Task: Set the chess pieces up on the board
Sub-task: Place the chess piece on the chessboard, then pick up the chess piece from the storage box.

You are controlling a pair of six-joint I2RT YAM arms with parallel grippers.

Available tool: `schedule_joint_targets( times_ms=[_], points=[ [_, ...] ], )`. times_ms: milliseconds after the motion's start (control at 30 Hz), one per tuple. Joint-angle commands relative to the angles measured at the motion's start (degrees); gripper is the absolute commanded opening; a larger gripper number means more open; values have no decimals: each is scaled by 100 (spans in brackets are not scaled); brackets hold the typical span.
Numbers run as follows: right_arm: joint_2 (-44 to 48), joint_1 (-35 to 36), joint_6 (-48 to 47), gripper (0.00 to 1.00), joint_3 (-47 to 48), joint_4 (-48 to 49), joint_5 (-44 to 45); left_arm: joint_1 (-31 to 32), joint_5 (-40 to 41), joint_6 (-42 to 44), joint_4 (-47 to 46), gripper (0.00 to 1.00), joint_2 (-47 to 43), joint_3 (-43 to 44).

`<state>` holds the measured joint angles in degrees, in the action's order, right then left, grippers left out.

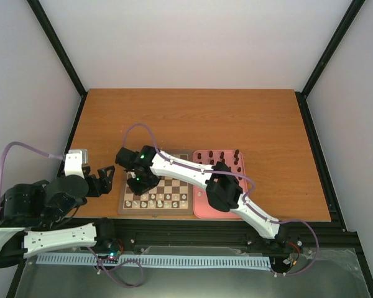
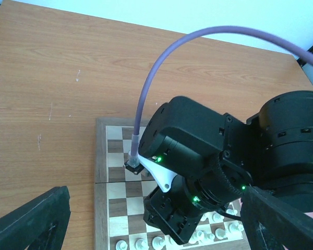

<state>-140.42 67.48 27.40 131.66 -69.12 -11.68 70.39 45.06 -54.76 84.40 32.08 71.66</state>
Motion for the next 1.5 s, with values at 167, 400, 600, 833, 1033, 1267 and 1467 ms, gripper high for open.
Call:
schedule_joint_targets(
  times_ms=[167,400,600,833,1033,1267,1467],
  points=[
    [586,-262,-67,32,286,-40,485,-33,50,39,-177,100,42,-55],
    [1749,-781,97,37,-1531,-99,1290,-34,20,42,-186,100,118,-26],
    [3153,-1252,388,38,-3837,461,1357,-33,-41,74,-218,100,302,10],
    [3527,-1440,363,39,-5000,801,1230,-33,-204,168,-566,100,531,-181],
    [3346,-1473,327,41,-5288,1010,1171,-30,-282,244,-754,100,744,-197],
    [3133,-1581,159,41,-5388,1220,1112,-34,-259,154,-709,100,692,-209],
    [2959,-1674,17,39,-5381,1310,1124,-31,-224,118,-637,100,673,-196]
  ],
)
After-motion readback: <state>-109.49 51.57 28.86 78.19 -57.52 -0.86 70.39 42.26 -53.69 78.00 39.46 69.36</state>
